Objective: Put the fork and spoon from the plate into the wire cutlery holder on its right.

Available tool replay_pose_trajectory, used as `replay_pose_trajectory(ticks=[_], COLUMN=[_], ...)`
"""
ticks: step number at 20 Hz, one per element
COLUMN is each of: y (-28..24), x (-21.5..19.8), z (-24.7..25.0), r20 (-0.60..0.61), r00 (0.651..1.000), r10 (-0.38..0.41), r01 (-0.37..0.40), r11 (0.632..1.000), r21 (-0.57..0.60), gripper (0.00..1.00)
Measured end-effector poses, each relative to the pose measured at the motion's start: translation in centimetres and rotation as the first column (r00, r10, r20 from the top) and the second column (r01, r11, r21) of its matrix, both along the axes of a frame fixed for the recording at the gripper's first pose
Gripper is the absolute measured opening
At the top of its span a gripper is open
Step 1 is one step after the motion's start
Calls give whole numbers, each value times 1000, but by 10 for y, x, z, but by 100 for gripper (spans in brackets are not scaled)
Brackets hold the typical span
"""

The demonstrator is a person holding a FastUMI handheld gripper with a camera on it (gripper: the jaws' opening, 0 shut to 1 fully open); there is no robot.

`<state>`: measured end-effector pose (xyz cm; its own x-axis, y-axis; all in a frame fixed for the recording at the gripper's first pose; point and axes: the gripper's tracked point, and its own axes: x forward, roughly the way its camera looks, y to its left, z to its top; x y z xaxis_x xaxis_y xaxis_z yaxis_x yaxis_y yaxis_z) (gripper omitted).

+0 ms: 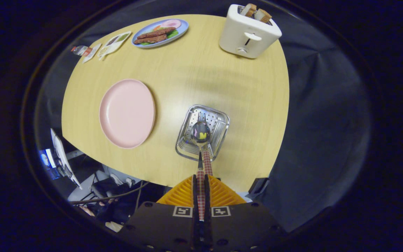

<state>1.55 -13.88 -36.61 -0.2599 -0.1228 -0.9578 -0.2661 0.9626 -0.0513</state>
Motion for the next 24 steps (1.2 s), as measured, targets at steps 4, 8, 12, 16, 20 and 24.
replay_pose_trajectory(ticks=[4,8,12,16,20,24], y=[-2,1,6,17,34,55], x=[5,12,14,23,27,39], z=[0,0,0,5,12,28], r20=[-2,8,14,90,163,307], r00=[1000,1000,1000,996,986,952], r10=[1,14,-5,-5,-19,-20], r01=[-1,-14,5,4,12,-12], r11=[1000,1000,1000,1000,999,995], r21=[-17,-21,-11,17,45,103], gripper=[6,9,11,14,32,62])
